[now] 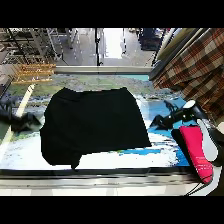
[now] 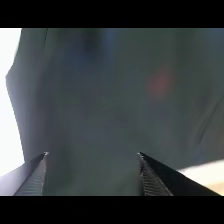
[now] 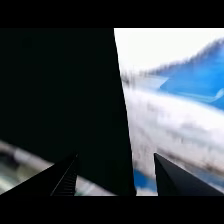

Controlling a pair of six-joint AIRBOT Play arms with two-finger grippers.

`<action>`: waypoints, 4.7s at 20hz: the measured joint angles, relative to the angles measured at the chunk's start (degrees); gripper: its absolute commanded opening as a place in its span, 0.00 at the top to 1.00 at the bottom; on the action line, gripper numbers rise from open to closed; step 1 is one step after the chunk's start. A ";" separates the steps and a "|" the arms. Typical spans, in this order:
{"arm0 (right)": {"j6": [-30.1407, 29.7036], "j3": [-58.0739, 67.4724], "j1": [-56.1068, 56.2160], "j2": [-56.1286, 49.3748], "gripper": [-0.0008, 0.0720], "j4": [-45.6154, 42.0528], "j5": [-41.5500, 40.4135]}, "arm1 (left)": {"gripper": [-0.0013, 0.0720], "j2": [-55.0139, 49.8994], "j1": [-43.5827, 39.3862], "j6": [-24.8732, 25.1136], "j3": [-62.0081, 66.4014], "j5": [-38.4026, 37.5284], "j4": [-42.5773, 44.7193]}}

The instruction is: Fold the clothes and pants, and hang the long-sleeved shirts on hangers.

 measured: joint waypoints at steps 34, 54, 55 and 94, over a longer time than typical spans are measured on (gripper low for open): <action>-9.51 13.90 1.14 52.85 0.97 0.46 -3.89 | 0.97 27.87 16.79 15.45 15.13 -2.64 -95.03; -6.01 13.57 11.91 20.92 0.97 -7.02 -21.79 | 0.97 -3.39 -7.30 6.84 28.96 11.08 -43.25; -5.18 12.81 12.68 16.81 0.97 -7.85 -24.98 | 0.97 -7.34 -7.98 6.75 28.79 12.57 -41.35; -13.27 -42.66 -1.57 22.73 0.42 9.70 -15.80 | 0.26 12.81 2.38 6.86 -34.53 14.43 -6.91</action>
